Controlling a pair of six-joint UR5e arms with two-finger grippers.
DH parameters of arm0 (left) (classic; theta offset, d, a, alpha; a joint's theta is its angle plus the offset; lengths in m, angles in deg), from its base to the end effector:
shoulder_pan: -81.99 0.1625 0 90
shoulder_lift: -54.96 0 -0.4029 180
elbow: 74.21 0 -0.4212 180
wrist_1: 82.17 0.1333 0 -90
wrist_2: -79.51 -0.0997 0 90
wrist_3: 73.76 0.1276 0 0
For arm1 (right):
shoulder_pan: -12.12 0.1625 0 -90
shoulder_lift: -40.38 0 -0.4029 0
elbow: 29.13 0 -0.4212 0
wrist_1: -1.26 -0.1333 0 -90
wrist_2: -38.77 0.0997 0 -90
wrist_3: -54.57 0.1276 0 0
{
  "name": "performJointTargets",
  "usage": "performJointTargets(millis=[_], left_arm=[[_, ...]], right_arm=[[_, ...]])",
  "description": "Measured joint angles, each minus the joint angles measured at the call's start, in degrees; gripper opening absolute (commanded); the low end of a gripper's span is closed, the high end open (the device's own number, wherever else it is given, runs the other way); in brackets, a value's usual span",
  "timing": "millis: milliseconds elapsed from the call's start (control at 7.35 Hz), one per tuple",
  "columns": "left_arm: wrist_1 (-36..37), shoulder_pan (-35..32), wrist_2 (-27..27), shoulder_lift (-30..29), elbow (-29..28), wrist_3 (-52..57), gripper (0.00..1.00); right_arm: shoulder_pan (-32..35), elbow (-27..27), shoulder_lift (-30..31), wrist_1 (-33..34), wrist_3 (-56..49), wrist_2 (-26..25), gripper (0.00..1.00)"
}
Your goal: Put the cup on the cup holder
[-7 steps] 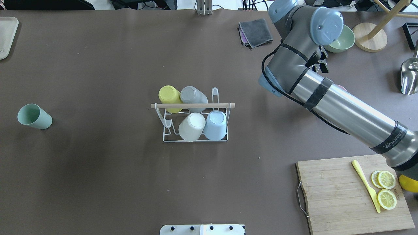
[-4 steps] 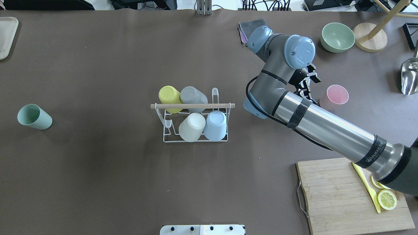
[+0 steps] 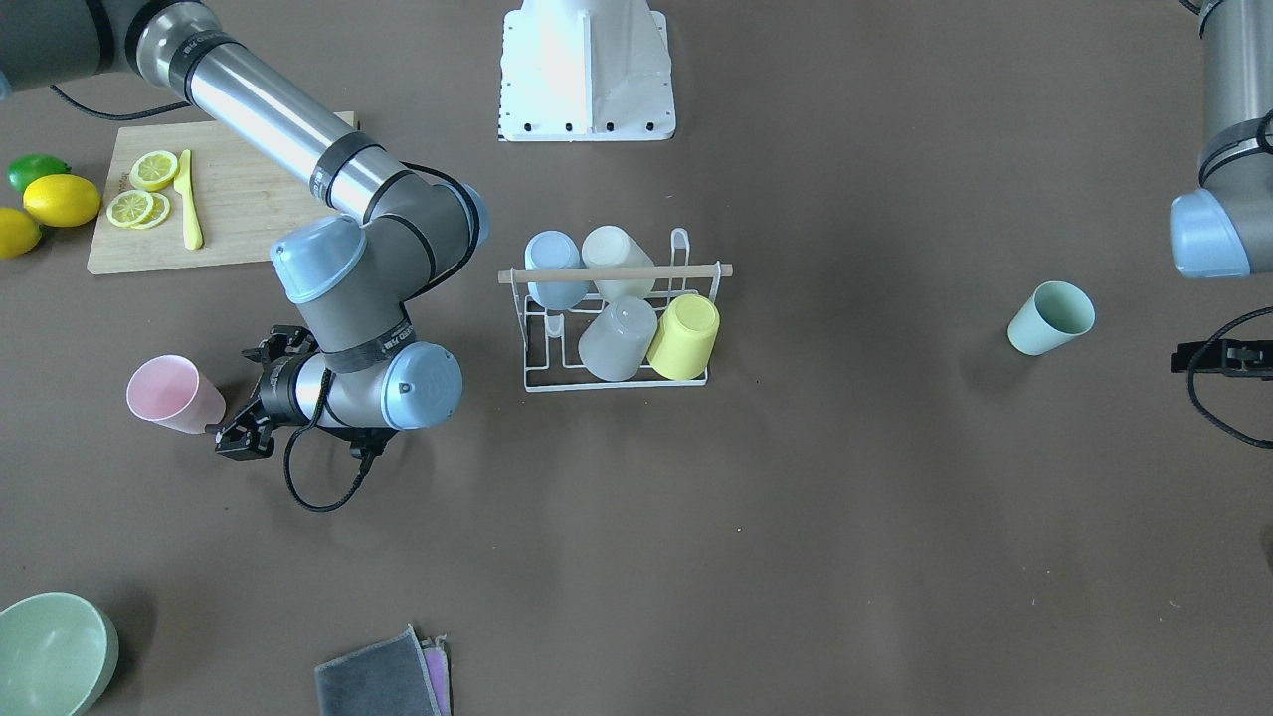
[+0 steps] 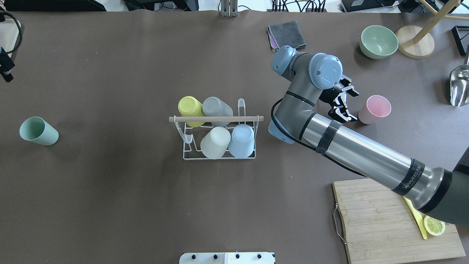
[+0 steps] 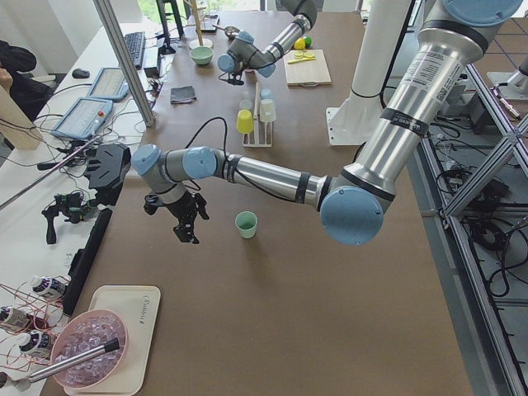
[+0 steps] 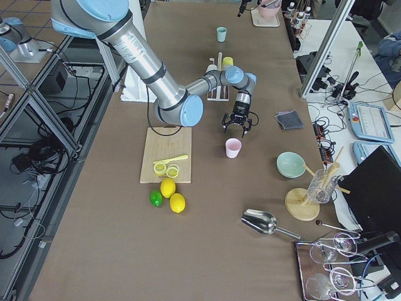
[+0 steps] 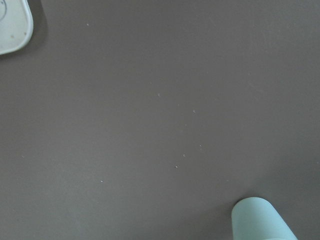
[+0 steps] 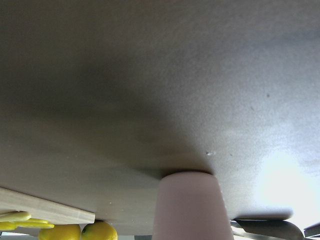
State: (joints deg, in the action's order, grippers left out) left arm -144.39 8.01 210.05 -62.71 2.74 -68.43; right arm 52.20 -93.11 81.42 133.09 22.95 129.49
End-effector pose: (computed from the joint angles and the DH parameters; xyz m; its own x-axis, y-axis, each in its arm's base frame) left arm 0.1364 -0.6576 0.5301 0.7430 0.1541 -0.6513 -0.3392 0.9256 -0.1679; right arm -0.4851 -0.5803 0.4159 0.1713 -0.9687 0.1799 0.9556 0.1190 -0.2695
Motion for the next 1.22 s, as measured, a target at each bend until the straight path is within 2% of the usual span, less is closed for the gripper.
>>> performJointTargets(millis=[544,952,1224], left_arm=[[3.7,4.4,0.1,-1.3,-0.2,0.0,0.98],[3.4,7.7,0.4,-1.3,-3.3,1.2,0.98],[3.2,7.9,2.5,-1.9,-5.6,2.8,0.98]], right_arm=[[-1.1,1.0,0.1,-0.1,0.1,-1.9,0.98],[-1.3,1.0,0.8,-0.4,-0.4,-3.2,0.98],[-1.4,0.9,1.4,-0.5,-0.5,-3.3,0.98]])
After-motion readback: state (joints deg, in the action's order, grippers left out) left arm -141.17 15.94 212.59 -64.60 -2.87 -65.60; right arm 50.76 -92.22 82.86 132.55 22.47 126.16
